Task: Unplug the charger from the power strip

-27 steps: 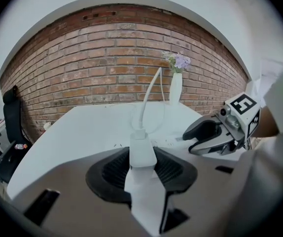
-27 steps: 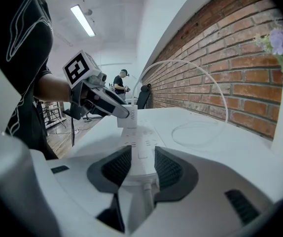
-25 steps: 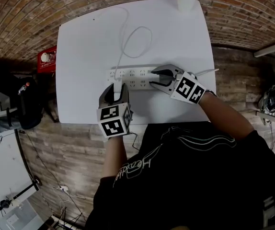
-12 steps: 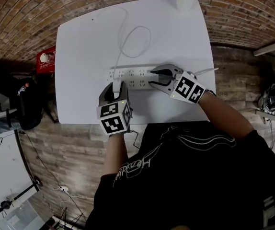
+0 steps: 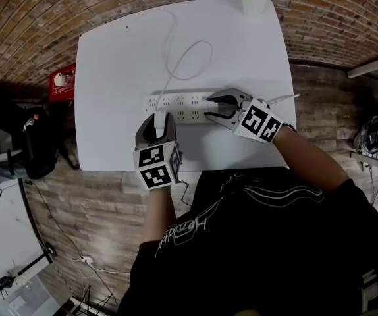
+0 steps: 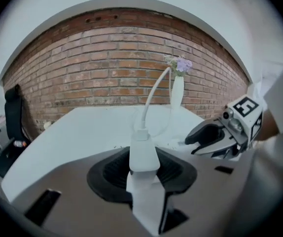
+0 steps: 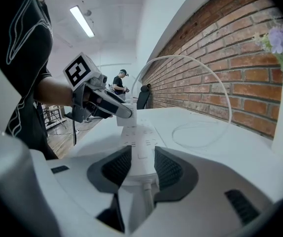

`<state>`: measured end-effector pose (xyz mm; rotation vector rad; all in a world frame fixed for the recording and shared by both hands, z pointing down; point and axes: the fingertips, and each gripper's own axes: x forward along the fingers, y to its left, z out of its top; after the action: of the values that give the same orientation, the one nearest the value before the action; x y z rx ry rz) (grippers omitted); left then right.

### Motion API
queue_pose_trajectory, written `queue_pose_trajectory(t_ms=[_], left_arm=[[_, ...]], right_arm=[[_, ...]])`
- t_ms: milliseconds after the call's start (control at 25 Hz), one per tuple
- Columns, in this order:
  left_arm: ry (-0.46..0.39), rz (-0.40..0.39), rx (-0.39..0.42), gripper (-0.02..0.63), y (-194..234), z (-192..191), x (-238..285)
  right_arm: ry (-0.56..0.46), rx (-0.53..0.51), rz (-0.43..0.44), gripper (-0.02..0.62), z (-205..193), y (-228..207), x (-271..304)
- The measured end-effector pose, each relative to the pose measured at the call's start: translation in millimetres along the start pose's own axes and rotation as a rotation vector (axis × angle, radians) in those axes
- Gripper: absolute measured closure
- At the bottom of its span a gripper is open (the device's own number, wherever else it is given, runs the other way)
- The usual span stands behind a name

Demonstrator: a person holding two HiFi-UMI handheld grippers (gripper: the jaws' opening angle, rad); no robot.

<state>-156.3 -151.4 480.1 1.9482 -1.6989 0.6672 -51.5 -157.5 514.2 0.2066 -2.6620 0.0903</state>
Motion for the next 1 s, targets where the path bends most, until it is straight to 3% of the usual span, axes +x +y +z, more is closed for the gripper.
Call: queue_pose_trajectory(t_ms=[80, 120, 280, 320, 360, 480, 520, 600, 640, 880, 1000], left_arm=[[0.007, -0.052, -0.123, 0.471, 5, -4, 1], [0.011, -0.058, -0.135, 0.471, 5, -5, 0], [0.010, 0.027, 0.100, 0.469, -3, 1, -3], [0.007, 0.025, 0.102, 0.471, -5, 2, -3], [0.004, 0.007, 0.058, 0.471, -4, 2, -4], [-0.041, -0.053, -0.191, 0.471, 15, 8, -13], [-0.059, -0.034, -0.207, 0.471, 26, 15, -19], [-0.077, 0.006, -0.151, 0.471, 41, 29, -30], [-0.083, -0.007, -0.156, 0.471, 44, 36, -34], [-0.125, -0.217, -0.427, 0.471, 27, 50, -51], [-0.122, -0.320, -0.521, 0.471, 8, 50, -56]], right_arm=[[0.003, -0.002, 0.002, 0.468, 0, 0, 0], [0.004, -0.003, 0.002, 0.468, -1, 0, 0], [-0.004, 0.001, -0.004, 0.468, -1, -1, 0], [-0.006, 0.003, -0.004, 0.468, 0, -1, 0], [-0.007, 0.004, -0.004, 0.468, 0, 0, -1], [0.001, -0.001, 0.000, 0.468, -1, 1, -1], [0.003, -0.003, 0.001, 0.468, -1, 0, -1], [0.003, -0.003, 0.001, 0.468, -1, 0, -1], [0.002, -0.003, 0.000, 0.468, -2, 0, 0], [0.009, 0.011, -0.005, 0.468, -3, 2, 0], [0.046, 0.027, -0.005, 0.468, -4, -1, 1]])
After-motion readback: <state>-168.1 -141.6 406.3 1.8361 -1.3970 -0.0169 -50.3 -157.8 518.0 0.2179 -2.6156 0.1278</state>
